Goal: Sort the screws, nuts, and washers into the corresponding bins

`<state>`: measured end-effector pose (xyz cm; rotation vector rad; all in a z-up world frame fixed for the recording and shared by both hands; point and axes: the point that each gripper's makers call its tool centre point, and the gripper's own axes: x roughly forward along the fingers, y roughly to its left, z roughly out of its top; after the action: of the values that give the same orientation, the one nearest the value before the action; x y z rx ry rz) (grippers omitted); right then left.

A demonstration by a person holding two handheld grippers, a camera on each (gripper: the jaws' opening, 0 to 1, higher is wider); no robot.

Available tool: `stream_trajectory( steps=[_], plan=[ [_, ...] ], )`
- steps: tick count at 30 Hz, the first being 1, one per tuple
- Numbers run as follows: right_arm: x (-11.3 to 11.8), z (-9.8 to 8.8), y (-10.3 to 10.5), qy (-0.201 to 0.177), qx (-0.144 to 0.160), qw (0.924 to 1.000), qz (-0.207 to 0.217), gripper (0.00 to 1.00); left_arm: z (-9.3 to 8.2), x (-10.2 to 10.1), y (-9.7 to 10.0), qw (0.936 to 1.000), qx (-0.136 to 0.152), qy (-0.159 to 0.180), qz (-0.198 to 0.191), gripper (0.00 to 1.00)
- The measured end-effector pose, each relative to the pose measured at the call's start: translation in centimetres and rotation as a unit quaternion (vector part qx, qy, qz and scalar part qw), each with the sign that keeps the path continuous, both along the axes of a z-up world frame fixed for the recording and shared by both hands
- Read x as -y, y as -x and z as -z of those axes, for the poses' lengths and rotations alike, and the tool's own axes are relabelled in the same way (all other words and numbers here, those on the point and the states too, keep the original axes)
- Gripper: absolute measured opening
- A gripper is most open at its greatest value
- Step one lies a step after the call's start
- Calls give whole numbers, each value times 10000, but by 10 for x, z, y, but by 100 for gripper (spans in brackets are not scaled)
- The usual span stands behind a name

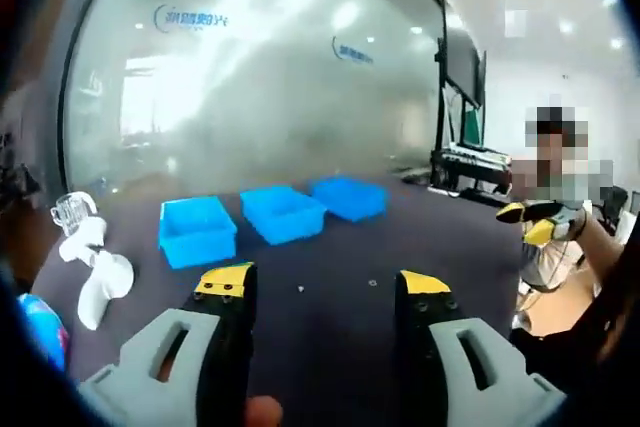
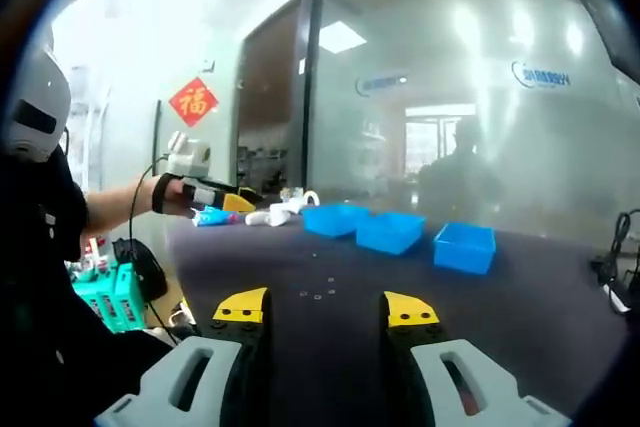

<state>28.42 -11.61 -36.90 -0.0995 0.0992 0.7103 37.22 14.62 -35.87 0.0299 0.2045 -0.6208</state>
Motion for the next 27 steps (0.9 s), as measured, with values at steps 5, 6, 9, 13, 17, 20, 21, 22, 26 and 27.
stream_trajectory(
  steps=[5,6,9,13,17,20,21,22,26,27],
  plan=[
    [-7,0,0,43,-9,10000,-84,39,15,-11,15,9999,-146,23,-3,52],
    [-8,1,0,61,-13,9999,-101,39,17,-11,18,9999,-166,10,-2,52],
    [-13,1,0,124,-15,9998,-161,39,19,-16,21,9998,-184,-79,-4,52],
    [-15,1,0,278,-7,9994,-184,39,18,-22,20,9995,-293,-129,35,52],
    [-17,3,0,374,-26,9991,-209,39,15,-24,15,9988,-453,-189,8,50],
    [-17,3,0,412,-42,9989,-237,39,9,-22,11,9982,-501,-323,96,50],
    [-18,4,0,410,-42,9989,-242,39,7,-21,9,9980,-521,-320,142,50],
    [-18,4,0,406,-44,9989,-249,39,5,-20,7,9977,-571,-308,194,50],
    [-19,4,0,407,-45,9988,-256,39,1,-14,-3,9960,-783,-256,349,50],
    [-19,4,0,407,-43,9988,-257,39,1,-13,-7,9955,-837,-265,356,49]
  ],
)
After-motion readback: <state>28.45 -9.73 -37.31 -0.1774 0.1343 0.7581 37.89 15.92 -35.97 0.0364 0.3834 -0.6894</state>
